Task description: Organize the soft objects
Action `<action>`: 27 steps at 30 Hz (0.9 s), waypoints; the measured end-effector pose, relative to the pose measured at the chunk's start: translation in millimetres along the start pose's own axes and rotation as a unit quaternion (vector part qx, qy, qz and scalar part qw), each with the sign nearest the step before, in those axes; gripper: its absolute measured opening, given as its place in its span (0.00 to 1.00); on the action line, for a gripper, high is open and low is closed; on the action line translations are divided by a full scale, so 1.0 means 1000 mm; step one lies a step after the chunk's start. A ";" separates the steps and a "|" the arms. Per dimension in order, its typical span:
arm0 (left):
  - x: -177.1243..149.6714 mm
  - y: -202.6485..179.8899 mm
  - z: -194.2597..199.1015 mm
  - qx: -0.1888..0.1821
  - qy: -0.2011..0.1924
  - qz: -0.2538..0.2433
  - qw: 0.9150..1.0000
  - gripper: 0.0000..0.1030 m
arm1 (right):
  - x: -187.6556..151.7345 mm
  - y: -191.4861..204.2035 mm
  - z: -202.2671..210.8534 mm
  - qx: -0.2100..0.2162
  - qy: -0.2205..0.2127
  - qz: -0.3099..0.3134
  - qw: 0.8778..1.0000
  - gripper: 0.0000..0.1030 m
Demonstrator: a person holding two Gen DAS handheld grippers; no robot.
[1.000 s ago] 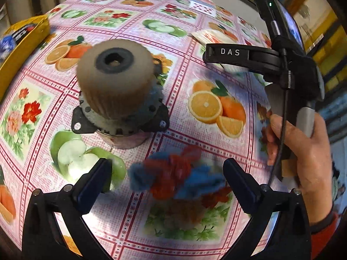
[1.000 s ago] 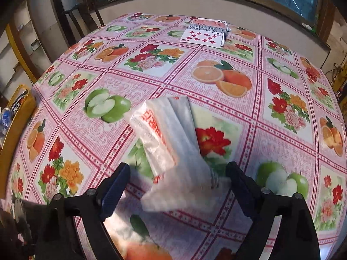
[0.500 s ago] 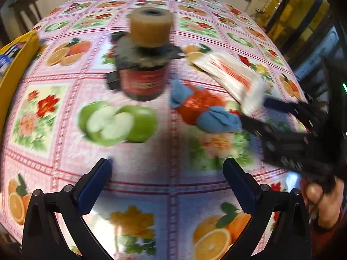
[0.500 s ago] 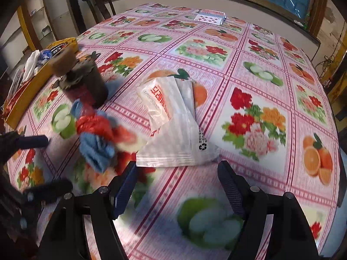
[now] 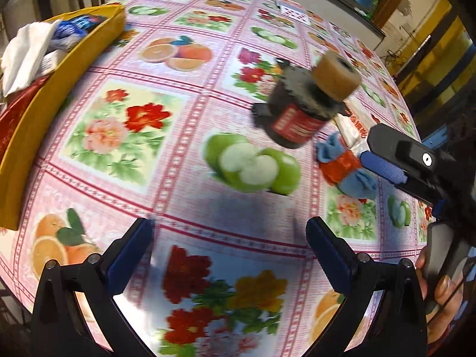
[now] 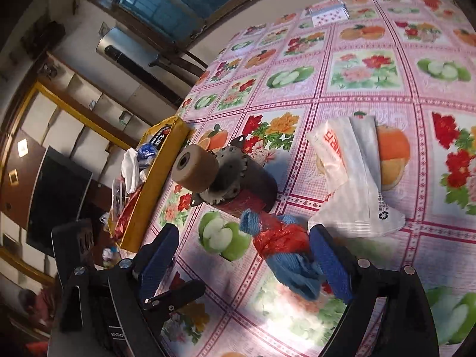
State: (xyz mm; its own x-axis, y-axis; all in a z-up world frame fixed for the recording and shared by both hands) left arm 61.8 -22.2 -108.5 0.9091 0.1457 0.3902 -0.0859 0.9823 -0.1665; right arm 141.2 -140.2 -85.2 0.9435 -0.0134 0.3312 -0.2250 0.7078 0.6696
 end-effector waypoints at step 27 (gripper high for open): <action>0.028 -0.040 -0.013 -0.009 0.011 -0.106 0.994 1.00 | 0.043 -0.054 0.013 -0.274 -0.037 0.082 0.957 0.95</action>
State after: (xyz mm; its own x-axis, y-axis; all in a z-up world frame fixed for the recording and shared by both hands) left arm 96.3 -58.8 -102.4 0.9147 -0.0671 0.3986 0.1158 0.9883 -0.0995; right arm 190.4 -187.7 -98.6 0.8821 0.0941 0.4616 -0.1876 0.9689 0.1610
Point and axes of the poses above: each gripper's, at about its wrist camera, not at the fingertips, and z roughly against the way its jaws point, y to its left, x to its top, the point moved 9 cm from there along -z, roughly the way its jaws point, and after that the axes turned 7 degrees about -z, right-handed, at the moved point
